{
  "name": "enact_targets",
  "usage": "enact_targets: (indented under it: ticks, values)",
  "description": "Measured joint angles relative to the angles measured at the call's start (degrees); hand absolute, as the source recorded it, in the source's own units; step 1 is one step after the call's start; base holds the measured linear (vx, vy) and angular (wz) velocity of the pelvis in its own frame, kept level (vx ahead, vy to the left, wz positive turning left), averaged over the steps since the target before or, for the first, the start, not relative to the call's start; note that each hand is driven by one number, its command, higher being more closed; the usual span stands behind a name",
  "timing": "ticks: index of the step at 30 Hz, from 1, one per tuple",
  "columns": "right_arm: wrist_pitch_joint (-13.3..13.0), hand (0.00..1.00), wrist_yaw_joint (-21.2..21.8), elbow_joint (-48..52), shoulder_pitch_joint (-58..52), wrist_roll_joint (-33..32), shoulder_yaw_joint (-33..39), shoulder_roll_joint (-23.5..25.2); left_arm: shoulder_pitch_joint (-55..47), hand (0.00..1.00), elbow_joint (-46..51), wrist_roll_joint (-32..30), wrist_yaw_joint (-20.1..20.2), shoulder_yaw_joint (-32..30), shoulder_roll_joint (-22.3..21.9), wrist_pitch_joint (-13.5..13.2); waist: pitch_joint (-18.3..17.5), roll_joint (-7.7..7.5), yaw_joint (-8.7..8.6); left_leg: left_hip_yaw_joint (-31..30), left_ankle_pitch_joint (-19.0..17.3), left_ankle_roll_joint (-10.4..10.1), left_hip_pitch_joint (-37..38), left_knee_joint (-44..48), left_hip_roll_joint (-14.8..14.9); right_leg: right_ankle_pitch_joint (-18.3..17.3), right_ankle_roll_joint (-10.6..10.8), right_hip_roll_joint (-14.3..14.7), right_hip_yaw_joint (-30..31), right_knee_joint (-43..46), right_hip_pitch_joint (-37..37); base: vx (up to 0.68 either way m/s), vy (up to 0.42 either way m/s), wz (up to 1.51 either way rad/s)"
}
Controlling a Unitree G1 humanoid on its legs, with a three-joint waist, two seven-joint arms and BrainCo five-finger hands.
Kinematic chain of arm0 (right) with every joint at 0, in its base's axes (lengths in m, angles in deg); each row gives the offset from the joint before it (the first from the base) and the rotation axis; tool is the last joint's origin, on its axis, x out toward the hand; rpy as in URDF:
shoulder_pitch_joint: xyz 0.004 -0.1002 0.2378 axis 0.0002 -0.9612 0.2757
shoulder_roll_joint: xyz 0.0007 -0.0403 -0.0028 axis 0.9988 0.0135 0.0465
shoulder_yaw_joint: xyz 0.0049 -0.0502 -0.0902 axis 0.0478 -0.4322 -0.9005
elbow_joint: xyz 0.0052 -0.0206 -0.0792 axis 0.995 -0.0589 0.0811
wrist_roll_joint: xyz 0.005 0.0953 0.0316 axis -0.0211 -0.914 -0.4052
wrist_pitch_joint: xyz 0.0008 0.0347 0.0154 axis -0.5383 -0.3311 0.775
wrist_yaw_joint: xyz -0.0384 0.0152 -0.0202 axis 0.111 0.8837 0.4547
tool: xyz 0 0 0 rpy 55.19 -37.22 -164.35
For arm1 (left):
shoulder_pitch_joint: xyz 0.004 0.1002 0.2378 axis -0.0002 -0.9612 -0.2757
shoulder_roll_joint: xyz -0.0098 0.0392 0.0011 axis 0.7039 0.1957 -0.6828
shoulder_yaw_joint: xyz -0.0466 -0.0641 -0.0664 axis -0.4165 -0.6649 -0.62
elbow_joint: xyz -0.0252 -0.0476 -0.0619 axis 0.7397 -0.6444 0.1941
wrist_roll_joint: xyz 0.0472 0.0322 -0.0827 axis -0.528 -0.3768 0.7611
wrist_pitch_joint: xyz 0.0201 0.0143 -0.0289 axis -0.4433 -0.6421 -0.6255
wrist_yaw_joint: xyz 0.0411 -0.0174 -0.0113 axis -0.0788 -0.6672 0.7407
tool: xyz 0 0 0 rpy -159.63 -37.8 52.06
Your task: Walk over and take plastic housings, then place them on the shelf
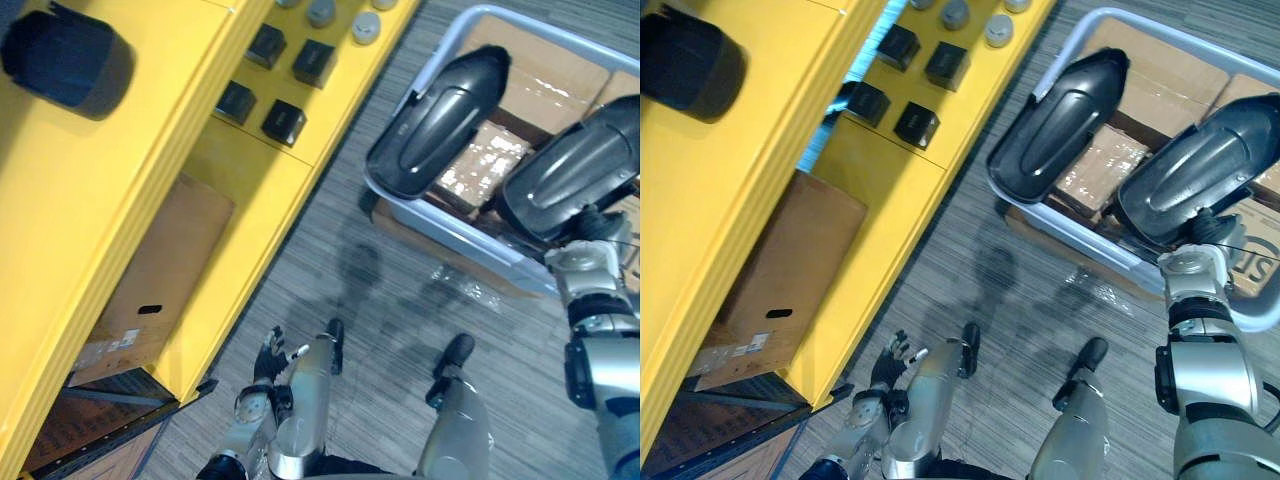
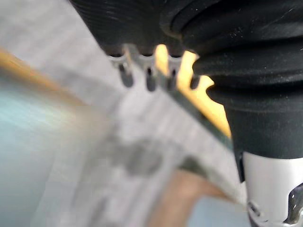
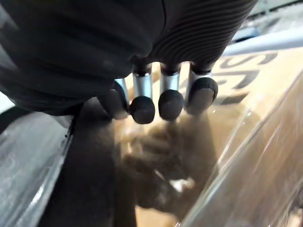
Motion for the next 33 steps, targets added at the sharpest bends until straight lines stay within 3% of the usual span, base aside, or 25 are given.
enact_targets:
  ticks: [2, 5, 8, 14, 15, 19, 24, 26, 30, 33]
  values:
    - [0.15, 1.0, -1.33, 6.49, -3.09, 2.61, -0.04, 0.52, 0.26, 0.0, 8.16, -5.61, -3.22, -1.8, 0.26, 1.78, 0.44, -1.29, -1.78, 0.9, 0.28, -0.47, 2.87, -2.04, 0.32, 0.03, -0.05, 0.48, 0.67, -1.02, 1.77, 0.05, -0.005, -0.19]
    - [0.53, 1.0, -2.79, 12.77, -5.15, 5.25, -0.07, 0.98, 1.8, 0.0, 14.97, -14.85, -5.9, -1.72, 1.61, 4.89, 0.46, -2.07, -3.15, 2.29, 0.54, -0.91, 5.56, -4.02, 1.28, 0.49, -0.54, 1.37, 1.44, -2.73, 3.41, 0.03, -0.003, -0.23]
    - [1.44, 1.0, -4.55, 20.26, -6.82, 7.77, -0.1, 3.51, 7.15, 0.0, 20.39, -23.51, -7.08, -1.83, 4.75, 8.54, 0.07, -4.62, -4.88, 3.29, 1.77, -2.38, 9.44, -7.62, 2.16, 1.83, -1.29, 3.3, 2.13, -6.42, 6.37, 0.04, -0.034, -0.22]
    - [1.6, 1.0, -4.67, 25.09, -6.93, 12.13, -1.04, 5.1, 16.54, 0.0, 22.9, -25.08, -5.09, -1.53, 8.74, 8.62, -2.34, -8.18, -6.94, 5.38, 3.1, -3.36, 13.15, -11.42, 3.19, 2.96, -2.11, 4.87, 3.49, -9.38, 8.19, 0.02, -0.03, -0.18]
    - [1.6, 1.0, -4.67, 25.87, -6.93, 13.06, -1.21, 5.24, 18.14, 0.0, 23.2, -24.8, -3.98, -1.33, 9.37, 8.71, -2.49, -8.44, -7.16, 5.53, 3.15, -3.44, 13.31, -11.46, 3.34, 3.29, -2.2, 5.14, 3.77, -9.88, 8.39, 0.0, -0.012, -0.11]
    - [0.82, 1.0, -3.98, 29.3, -6.77, 18.3, -1.69, 5.4, 25.56, 0.0, 22.61, -19.32, 2.34, 1.23, 9.5, 13.62, -3.43, -8.62, -8.69, 5.77, 3.14, -3.45, 13.8, -11.25, 3.41, 4.87, -2.26, 5.66, 4.04, -12.64, 10.01, -0.03, 0.001, -0.06]
    - [-3.58, 1.0, -0.98, 32.95, -6.25, 24.99, -5.65, 5.29, 33.8, 0.0, 14.18, -18.25, 5.31, 5.3, 9.79, 18.01, -5.44, -9.86, -9.91, 7.03, 3.1, -3.51, 13.82, -11.06, 3.8, 6.07, -2.45, 6.21, 5.45, -14.27, 9.88, -0.04, 0.005, -0.13]
    - [-6.51, 1.0, -0.55, 33.04, -4.75, 27.47, -7.71, 5.19, 37.26, 0.0, 11.76, -9.21, 7.6, 5.77, 10.05, 20.45, -5.64, -10.22, -10.72, 7.45, 3.07, -3.54, 13.96, -10.89, 3.81, 6.29, -2.53, 6.21, 5.78, -14.28, 9.74, -0.04, 0.021, -0.09]
    - [-10.42, 1.0, 0.44, 33.11, -4.03, 29.81, -8.86, 5.19, 39.53, 0.0, 9.21, 5.93, 10.25, 5.85, 9.86, 23.67, -5.84, -10.41, -10.76, 8.67, 2.8, -3.64, 14.67, -10.85, 4.0, 6.45, -2.58, 6.35, 6.72, -14.29, 9.63, -0.03, 0.016, -0.15]
    - [-12.57, 1.0, 0.49, 33.33, -4.03, 32.09, -8.94, 5.19, 40.18, 0.0, 7.27, 7.5, 10.84, 5.92, 9.21, 23.51, -5.94, -10.59, -11.13, 8.79, 2.75, -3.65, 14.62, -10.82, 4.01, 6.55, -2.57, 6.42, 7.05, -14.28, 9.47, 0.0, 0.005, -0.02]
